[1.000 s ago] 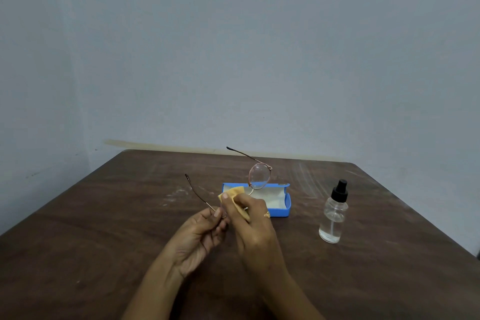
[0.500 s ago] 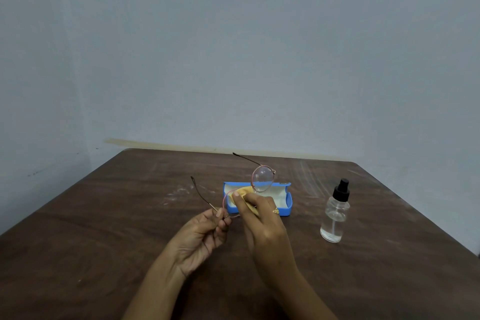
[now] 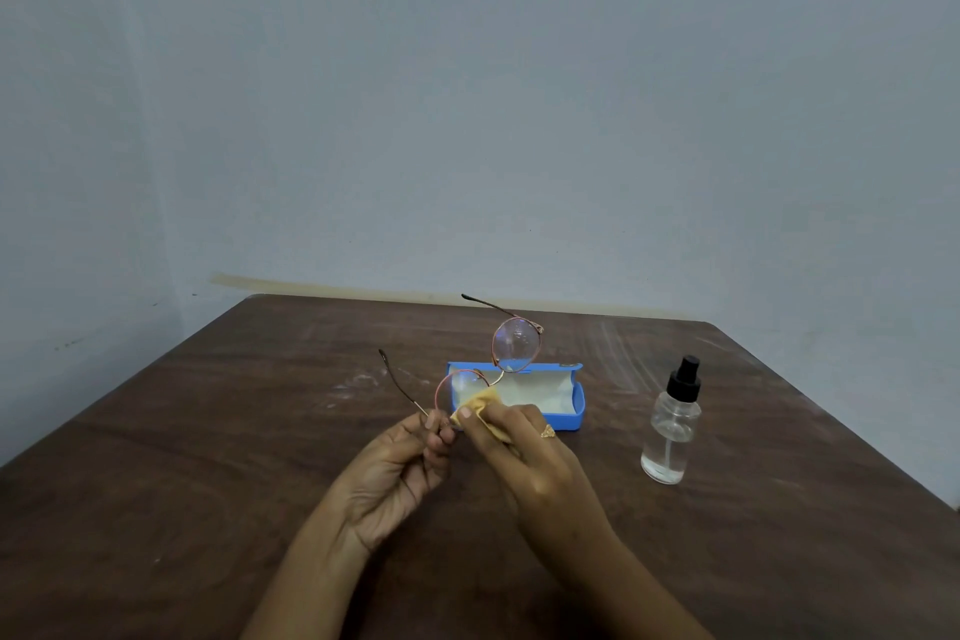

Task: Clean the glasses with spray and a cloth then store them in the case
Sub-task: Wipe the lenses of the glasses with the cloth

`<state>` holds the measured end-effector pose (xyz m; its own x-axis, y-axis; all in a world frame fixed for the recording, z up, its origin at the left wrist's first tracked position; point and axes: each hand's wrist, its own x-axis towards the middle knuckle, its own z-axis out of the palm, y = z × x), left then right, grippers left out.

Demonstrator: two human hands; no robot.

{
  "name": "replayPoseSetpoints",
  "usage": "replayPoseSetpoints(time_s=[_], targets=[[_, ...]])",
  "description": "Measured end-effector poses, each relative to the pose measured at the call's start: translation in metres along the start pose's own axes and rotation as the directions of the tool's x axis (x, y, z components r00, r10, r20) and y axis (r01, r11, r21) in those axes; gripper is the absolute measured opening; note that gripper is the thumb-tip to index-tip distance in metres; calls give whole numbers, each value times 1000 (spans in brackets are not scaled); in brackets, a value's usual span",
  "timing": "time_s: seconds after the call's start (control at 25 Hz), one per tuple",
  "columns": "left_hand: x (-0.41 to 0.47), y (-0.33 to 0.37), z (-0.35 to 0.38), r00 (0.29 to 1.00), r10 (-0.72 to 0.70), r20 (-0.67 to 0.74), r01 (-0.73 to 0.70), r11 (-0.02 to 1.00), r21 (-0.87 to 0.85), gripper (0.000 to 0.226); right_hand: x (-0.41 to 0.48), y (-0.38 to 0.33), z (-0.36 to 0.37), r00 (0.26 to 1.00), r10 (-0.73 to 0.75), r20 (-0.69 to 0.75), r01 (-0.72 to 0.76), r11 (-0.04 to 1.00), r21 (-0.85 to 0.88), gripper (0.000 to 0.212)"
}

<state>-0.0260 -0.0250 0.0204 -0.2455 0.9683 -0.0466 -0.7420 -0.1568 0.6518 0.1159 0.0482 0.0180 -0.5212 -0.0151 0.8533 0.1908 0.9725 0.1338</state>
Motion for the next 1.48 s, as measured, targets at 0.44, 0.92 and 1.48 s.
replayPoseSetpoints(time_s=[0.44, 0.92, 1.48], targets=[[3, -1, 1, 997, 8, -82, -5, 999, 34, 24, 20, -6, 8, 993, 104, -54, -103, 994, 32, 32], [4, -1, 1, 997, 33, -65, -31, 999, 32, 12, 20, 3, -1, 982, 184, -47, -184, 983, -10, 33], [4, -5, 2, 998, 47, -47, -46, 998, 33, 17, 7, -11, 0, 998, 45, 47, -47, 998, 32, 31]])
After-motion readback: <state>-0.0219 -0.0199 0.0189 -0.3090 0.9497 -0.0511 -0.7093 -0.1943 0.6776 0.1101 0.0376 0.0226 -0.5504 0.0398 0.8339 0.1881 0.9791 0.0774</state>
